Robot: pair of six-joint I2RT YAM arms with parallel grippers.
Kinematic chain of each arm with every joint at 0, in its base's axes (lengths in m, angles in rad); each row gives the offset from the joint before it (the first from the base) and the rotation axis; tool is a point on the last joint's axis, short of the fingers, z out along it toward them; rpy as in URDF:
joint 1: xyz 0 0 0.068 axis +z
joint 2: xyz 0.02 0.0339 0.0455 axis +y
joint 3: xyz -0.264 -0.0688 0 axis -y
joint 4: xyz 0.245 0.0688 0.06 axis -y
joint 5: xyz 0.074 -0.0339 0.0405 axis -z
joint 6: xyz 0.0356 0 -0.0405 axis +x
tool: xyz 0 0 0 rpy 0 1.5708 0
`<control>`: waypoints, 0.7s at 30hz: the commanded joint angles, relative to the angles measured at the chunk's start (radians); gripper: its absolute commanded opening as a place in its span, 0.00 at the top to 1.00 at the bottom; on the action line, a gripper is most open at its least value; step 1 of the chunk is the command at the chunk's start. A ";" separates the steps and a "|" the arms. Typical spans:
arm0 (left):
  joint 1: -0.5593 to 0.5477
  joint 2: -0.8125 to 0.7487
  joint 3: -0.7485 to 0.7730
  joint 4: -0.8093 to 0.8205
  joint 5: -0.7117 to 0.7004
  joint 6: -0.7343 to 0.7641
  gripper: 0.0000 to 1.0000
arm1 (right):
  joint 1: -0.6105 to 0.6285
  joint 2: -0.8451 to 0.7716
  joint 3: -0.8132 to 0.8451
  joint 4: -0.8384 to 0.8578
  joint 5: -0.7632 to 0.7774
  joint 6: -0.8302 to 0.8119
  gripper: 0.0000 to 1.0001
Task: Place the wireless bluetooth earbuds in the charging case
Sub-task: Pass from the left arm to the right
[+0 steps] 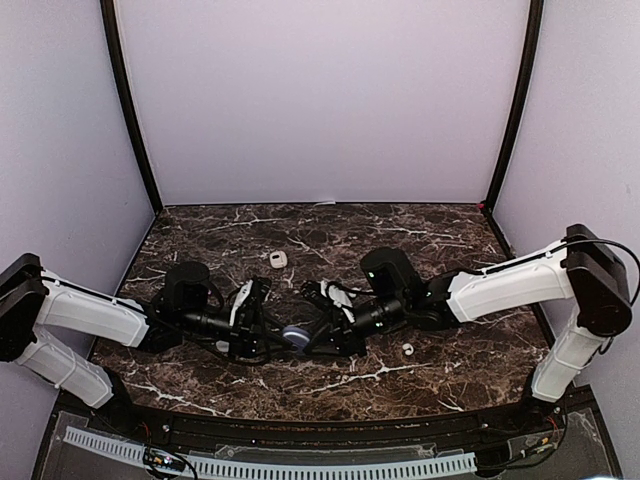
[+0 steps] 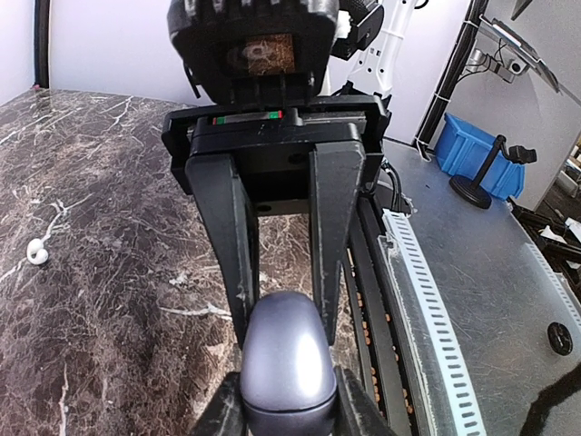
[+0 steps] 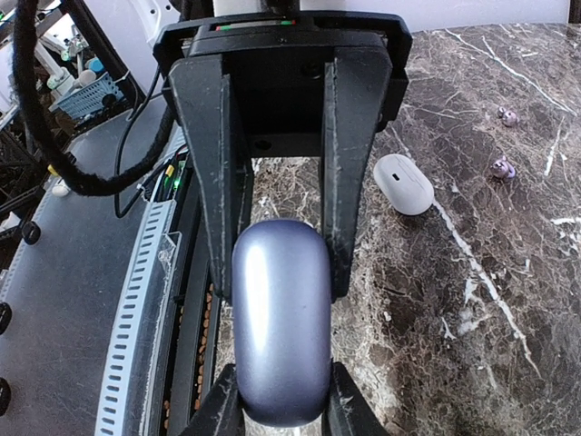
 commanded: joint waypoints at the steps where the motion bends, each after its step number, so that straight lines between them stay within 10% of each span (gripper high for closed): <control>1: -0.004 -0.005 0.026 -0.022 -0.042 0.004 0.67 | 0.014 0.011 0.045 0.050 -0.018 0.007 0.75; 11: -0.003 0.009 0.040 -0.029 -0.045 0.000 0.67 | 0.015 0.003 0.037 0.060 -0.031 0.006 0.65; 16: -0.004 0.010 0.041 -0.034 -0.051 -0.004 0.67 | 0.015 0.005 0.036 0.058 -0.032 0.008 0.84; 21: 0.000 -0.027 0.021 -0.027 -0.148 -0.050 0.36 | 0.013 -0.013 0.007 0.082 -0.016 0.017 0.87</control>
